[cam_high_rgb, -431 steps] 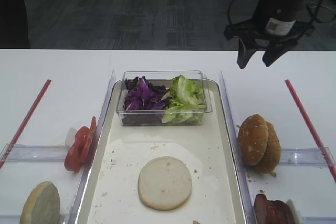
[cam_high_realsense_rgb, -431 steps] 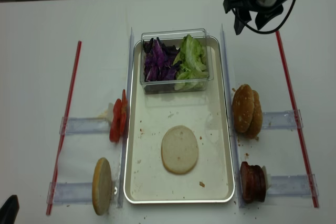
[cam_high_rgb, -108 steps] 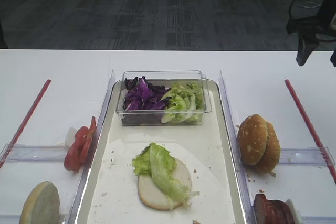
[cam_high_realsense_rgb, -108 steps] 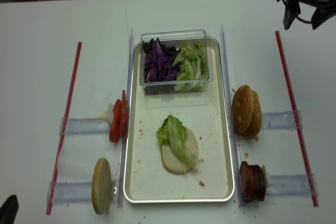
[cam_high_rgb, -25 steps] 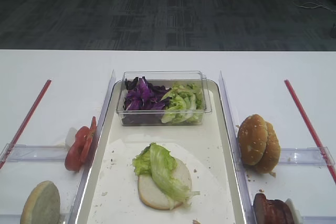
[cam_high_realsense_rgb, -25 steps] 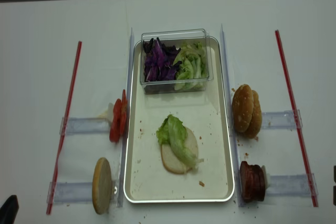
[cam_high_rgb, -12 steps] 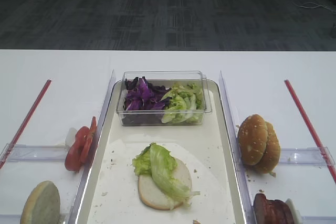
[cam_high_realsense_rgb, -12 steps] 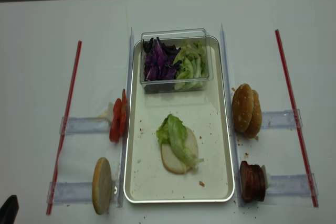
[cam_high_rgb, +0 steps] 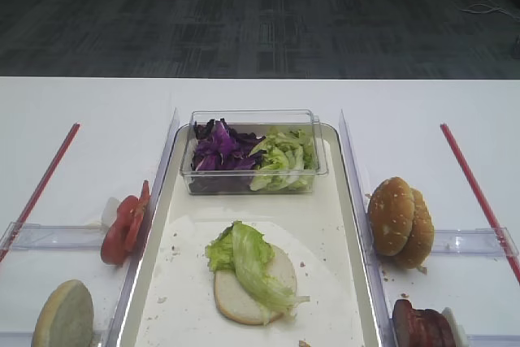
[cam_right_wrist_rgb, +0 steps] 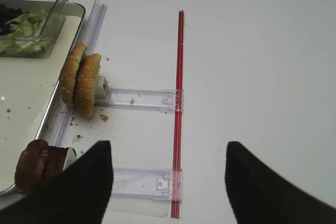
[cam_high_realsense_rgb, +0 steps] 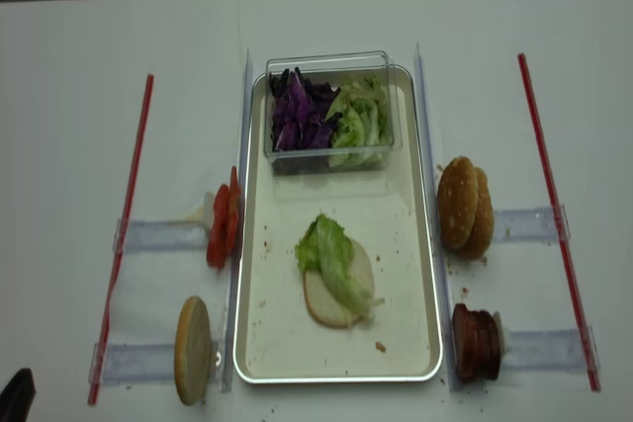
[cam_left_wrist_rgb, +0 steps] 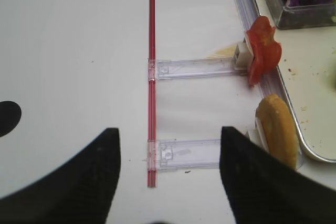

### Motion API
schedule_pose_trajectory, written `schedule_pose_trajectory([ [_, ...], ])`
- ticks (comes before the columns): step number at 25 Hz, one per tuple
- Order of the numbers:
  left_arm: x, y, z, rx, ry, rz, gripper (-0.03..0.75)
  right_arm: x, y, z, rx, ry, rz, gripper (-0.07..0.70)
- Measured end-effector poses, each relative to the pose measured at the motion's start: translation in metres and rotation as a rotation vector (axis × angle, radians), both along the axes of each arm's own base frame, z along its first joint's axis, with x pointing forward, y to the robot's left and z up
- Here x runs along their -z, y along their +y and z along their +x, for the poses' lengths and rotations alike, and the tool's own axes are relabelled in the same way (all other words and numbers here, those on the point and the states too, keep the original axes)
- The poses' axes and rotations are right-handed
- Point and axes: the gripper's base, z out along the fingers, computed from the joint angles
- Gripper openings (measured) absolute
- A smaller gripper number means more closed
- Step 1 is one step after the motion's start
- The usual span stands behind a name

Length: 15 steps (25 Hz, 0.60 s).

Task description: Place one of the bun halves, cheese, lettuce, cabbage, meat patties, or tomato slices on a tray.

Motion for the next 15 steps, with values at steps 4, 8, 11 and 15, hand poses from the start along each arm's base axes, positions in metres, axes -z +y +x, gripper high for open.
schedule_pose_trajectory([
  [4, 0.0, 0.0, 0.0, 0.0, 0.0, 0.0, 0.421, 0.0, 0.0, 0.0, -0.001, 0.0, -0.002, 0.468],
  [8, 0.0, 0.0, 0.0, 0.0, 0.0, 0.0, 0.421, 0.0, 0.0, 0.0, -0.002, 0.0, -0.003, 0.468],
  [11, 0.0, 0.0, 0.0, 0.0, 0.0, 0.0, 0.421, 0.0, 0.0, 0.0, -0.002, 0.0, -0.003, 0.468],
  [15, 0.0, 0.0, 0.0, 0.0, 0.0, 0.0, 0.421, 0.0, 0.0, 0.0, -0.002, 0.0, -0.003, 0.468],
])
